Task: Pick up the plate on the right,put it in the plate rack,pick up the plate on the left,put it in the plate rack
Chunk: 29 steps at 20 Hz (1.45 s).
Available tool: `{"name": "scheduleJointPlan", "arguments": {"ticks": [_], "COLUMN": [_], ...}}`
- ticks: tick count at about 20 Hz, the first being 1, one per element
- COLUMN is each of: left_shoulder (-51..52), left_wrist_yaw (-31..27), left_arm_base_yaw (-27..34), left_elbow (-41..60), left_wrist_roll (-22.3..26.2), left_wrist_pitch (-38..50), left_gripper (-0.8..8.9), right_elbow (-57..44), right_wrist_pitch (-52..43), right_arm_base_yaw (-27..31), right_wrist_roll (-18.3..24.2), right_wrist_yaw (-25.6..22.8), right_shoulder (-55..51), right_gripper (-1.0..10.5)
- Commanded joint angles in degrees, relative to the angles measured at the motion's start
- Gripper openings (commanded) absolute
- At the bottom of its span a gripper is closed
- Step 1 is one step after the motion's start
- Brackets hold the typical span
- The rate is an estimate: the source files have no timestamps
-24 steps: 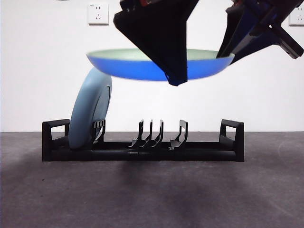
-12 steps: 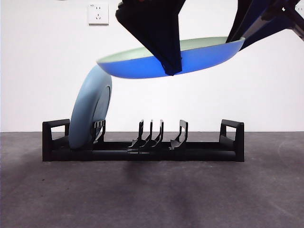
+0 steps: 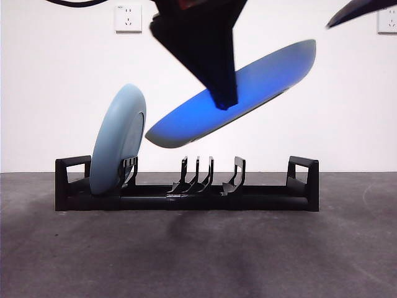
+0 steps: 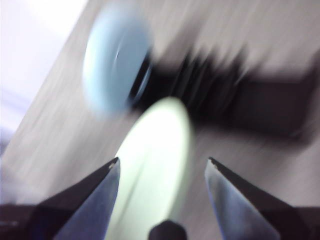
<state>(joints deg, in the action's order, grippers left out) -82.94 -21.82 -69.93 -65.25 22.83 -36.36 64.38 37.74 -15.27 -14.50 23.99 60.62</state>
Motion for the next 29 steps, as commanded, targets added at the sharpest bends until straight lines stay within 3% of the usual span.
{"name": "scheduleJointPlan", "arguments": {"ticks": [1, 5, 12, 16, 21, 25, 29], "left_shoulder": [-0.3, -0.3, -0.3, -0.3, -0.3, -0.5, -0.9], "left_wrist_yaw": [0.8, 6.7, 20.7, 31.5, 43.5, 48.1, 49.2], "left_arm_base_yaw": [0.0, 1.9, 10.0, 16.9, 25.4, 30.5, 33.9], "left_elbow": [0.3, 0.3, 0.3, 0.3, 0.3, 0.2, 0.0], "left_wrist_roll": [-2.2, -2.3, -8.3, -15.6, -28.1, -35.8, -39.4], "left_wrist_pitch": [2.9, 9.1, 21.4, 27.9, 37.8, 45.9, 48.8], "left_gripper": [-0.09, -0.09, -0.09, -0.09, -0.09, -0.09, -0.09], "right_elbow": [-0.1, -0.1, -0.1, -0.1, -0.1, -0.1, -0.1], "right_wrist_pitch": [-1.9, -3.4, -3.4, -3.4, -3.2, -3.1, -3.1], "right_arm_base_yaw": [0.6, 0.6, 0.6, 0.6, 0.6, 0.6, 0.6], "right_wrist_roll": [0.6, 0.7, 1.6, 2.2, 2.1, 2.1, 2.1], "right_wrist_yaw": [-6.8, -18.2, -27.5, -29.3, -29.3, -29.2, -29.2], "right_shoulder": [-3.1, -7.3, -11.5, -12.7, -12.8, -12.7, -12.7], "right_gripper": [2.8, 2.8, 2.8, 2.8, 2.8, 2.8, 2.8]}}
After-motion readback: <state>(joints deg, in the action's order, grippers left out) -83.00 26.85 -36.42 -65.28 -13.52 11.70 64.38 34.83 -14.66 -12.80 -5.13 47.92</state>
